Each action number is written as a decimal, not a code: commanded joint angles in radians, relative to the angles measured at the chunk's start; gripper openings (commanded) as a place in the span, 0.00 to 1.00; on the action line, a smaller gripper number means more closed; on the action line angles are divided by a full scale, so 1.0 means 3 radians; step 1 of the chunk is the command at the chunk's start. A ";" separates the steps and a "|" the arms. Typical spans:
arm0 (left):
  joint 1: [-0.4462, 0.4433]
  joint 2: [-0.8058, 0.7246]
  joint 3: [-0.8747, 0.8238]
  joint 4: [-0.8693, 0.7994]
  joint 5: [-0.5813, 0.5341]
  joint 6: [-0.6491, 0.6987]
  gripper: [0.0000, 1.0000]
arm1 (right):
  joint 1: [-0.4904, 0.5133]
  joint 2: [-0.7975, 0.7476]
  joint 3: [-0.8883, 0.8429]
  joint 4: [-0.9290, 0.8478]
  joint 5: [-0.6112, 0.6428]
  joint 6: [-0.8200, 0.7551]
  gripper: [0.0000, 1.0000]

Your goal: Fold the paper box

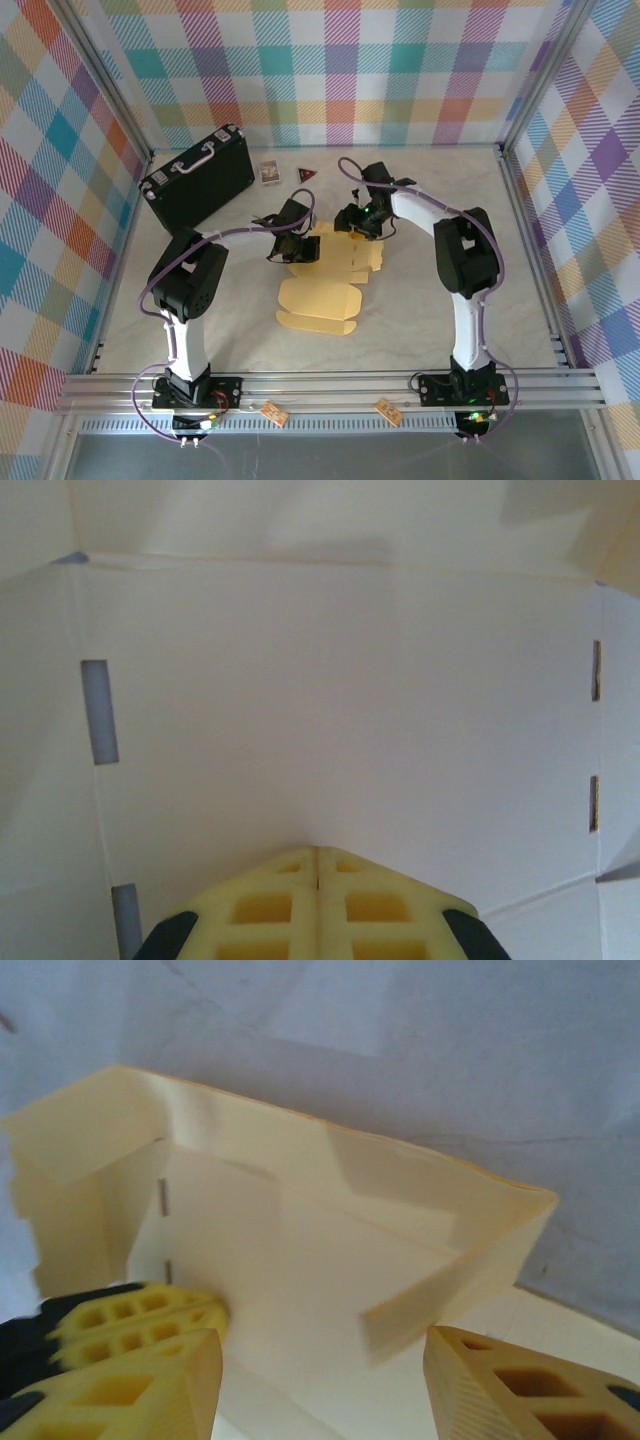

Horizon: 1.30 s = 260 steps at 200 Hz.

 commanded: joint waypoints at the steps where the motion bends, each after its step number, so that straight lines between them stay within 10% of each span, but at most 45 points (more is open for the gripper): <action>1: -0.0036 0.0020 -0.0128 -0.0192 -0.0129 0.0027 0.02 | 0.0002 0.0143 0.0075 0.0046 -0.0082 0.0079 0.55; 154: -0.0051 0.0016 -0.0105 -0.0209 -0.0138 0.0055 0.02 | -0.0113 -0.0430 0.0097 -0.0295 0.0406 -0.0773 0.64; 260: -0.0051 0.0017 -0.0105 -0.0211 -0.0135 0.0065 0.01 | -0.0278 0.0155 0.0453 -0.0055 -0.0111 -0.0376 0.47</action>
